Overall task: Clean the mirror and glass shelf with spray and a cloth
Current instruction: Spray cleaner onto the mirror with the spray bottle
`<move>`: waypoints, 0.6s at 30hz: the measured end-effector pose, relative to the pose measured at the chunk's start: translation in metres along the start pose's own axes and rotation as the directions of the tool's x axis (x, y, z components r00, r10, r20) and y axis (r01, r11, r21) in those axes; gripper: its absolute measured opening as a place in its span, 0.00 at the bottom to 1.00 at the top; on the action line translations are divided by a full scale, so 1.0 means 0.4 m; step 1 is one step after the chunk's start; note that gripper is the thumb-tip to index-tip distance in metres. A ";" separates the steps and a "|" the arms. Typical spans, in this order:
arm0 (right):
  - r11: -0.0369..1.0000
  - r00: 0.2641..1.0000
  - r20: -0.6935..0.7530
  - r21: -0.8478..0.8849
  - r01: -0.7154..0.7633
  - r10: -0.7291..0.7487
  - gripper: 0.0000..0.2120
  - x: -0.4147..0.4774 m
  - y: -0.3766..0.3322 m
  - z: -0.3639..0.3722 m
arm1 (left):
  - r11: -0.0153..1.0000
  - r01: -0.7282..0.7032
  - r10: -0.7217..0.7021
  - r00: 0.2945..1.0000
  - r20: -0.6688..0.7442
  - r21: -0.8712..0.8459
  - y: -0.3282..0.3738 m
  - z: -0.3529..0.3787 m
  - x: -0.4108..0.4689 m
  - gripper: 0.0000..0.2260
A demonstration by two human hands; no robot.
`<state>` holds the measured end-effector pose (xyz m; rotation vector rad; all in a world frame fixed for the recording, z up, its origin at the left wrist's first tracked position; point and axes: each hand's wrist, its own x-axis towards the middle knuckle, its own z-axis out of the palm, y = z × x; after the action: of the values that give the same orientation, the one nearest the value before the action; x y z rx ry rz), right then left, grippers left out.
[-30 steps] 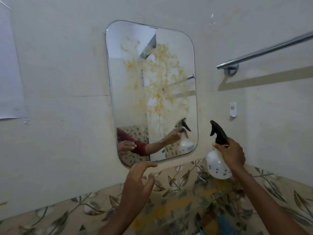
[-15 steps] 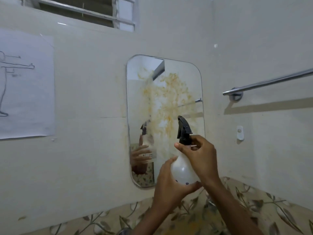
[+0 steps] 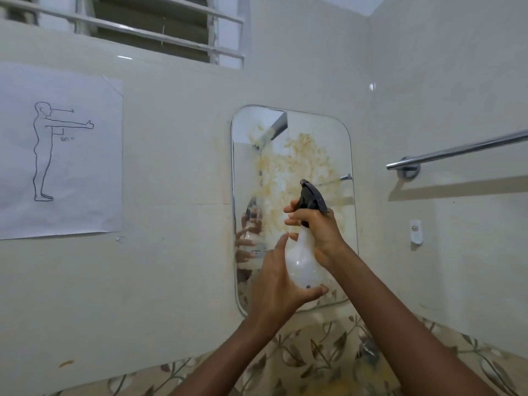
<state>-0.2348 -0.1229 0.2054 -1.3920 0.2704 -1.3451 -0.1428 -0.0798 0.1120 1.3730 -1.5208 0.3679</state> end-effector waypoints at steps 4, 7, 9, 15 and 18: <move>0.998 0.996 -0.065 0.009 0.055 -0.054 0.05 0.051 -0.019 0.002 | 0.992 -0.051 0.042 0.996 0.082 0.114 0.006 -0.023 0.057 0.52; 0.994 0.985 -0.141 -0.042 0.099 -0.104 0.07 0.075 -0.028 -0.033 | 0.978 -0.142 0.101 0.964 0.248 0.153 -0.006 -0.069 0.096 0.39; 0.983 0.982 -0.096 -0.100 0.155 -0.165 0.12 0.084 -0.040 -0.059 | 0.946 -0.162 0.118 0.979 0.168 0.279 -0.044 -0.120 0.142 0.33; 0.954 0.974 -0.076 -0.232 0.191 -0.214 0.08 0.102 -0.061 -0.093 | 0.553 -0.184 0.173 0.979 0.104 0.813 -0.201 -0.275 0.250 0.38; 0.954 0.966 -0.125 -0.227 0.194 -0.226 0.07 0.099 -0.059 -0.107 | 0.433 -0.266 0.216 0.958 0.188 0.861 -0.232 -0.281 0.243 0.38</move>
<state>-0.2681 -0.1679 0.2341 -1.5330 0.3839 -1.6403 0.0056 -0.0767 0.2051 1.9369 -1.6234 1.5099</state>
